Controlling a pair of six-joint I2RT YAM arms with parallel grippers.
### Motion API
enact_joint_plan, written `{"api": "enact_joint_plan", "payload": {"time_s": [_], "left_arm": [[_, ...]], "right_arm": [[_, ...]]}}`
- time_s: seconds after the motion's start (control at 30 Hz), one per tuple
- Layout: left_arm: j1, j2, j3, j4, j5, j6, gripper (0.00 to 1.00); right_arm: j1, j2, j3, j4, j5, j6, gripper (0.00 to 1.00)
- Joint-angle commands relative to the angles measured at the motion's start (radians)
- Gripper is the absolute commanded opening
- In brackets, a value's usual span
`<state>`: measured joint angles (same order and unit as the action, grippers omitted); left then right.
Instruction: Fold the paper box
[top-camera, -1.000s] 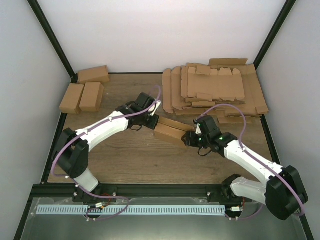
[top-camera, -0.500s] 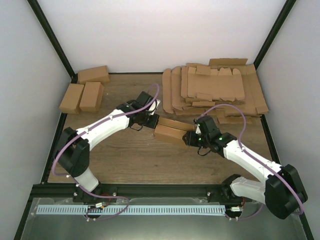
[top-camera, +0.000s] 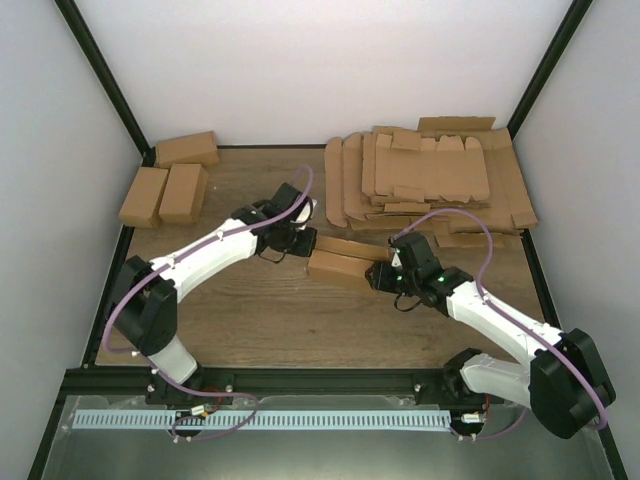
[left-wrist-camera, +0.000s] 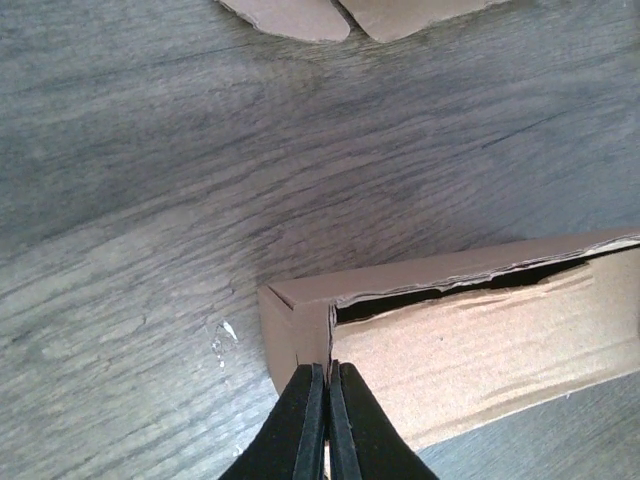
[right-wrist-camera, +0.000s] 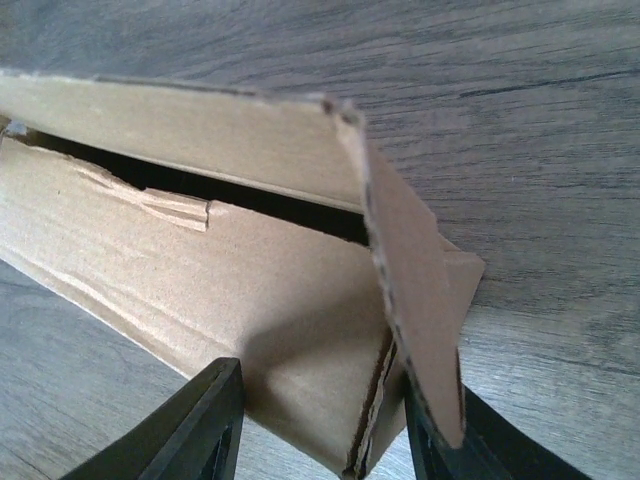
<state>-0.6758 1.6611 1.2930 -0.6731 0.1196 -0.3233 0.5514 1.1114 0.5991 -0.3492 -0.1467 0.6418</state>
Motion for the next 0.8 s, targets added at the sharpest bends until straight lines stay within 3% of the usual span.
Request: {"api": "enact_joint_plan", "payload": {"time_s": [0.0, 0.33, 0.77], "left_arm": [[-0.017, -0.054, -0.091, 0.066, 0.085, -0.066, 0.04], [-0.060, -0.111, -0.254, 0.202, 0.025, -0.135, 0.04], [-0.123, -0.144, -0.321, 0.223, -0.091, -0.174, 0.04]], "right_arm": [[0.005, 0.011, -0.022, 0.010, 0.042, 0.024, 0.45], [0.006, 0.018, -0.011, 0.007, 0.039, 0.025, 0.45], [0.006, -0.021, -0.008, 0.002, 0.058, 0.013, 0.45]]}}
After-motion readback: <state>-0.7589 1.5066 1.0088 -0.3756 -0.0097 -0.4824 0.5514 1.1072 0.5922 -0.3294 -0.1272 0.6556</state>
